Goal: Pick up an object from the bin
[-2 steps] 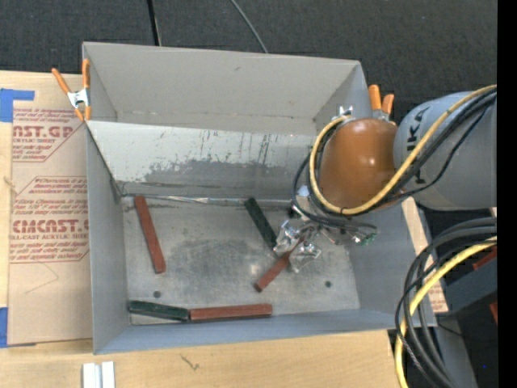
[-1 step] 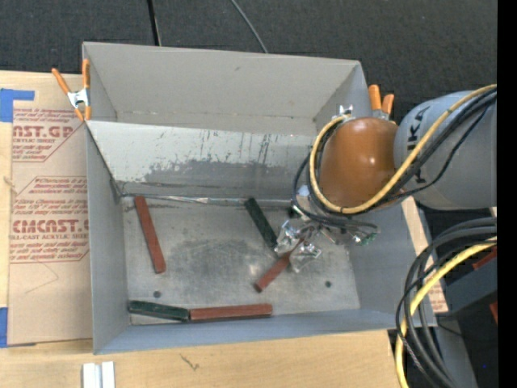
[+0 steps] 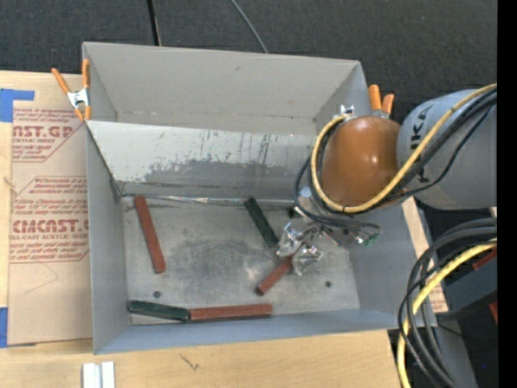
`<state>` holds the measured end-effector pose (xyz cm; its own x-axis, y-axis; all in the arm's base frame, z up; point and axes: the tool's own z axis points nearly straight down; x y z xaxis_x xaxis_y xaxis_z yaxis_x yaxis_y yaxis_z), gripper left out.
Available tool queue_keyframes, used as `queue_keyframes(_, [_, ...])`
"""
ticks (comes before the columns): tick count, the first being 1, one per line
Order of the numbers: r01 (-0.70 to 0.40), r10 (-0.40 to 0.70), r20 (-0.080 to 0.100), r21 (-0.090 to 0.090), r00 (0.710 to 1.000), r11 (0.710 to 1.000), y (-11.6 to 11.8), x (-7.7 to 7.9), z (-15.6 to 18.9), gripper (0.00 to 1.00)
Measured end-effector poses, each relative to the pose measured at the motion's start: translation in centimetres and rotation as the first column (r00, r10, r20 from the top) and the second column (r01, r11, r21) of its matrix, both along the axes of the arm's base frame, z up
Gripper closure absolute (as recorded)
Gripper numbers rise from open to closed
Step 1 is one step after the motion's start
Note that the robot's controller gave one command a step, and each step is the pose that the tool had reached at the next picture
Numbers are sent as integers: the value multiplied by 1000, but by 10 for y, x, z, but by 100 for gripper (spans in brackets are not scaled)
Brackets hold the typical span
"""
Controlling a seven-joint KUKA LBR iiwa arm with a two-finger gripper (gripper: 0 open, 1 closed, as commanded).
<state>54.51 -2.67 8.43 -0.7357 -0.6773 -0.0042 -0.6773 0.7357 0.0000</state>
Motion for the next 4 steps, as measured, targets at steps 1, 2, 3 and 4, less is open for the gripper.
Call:
queue_keyframes(1, [0,0,-5,-1,1000,1000,0,-1,16,100])
queue_keyframes(2, [1,-1,-1,-1,1000,1000,0,0,28,100])
queue_keyframes(3, [1,-1,-6,-1,1000,1000,0,-1,39,100])
queue_keyframes(4, [1,-1,-4,-1,1000,1000,1,-1,56,100])
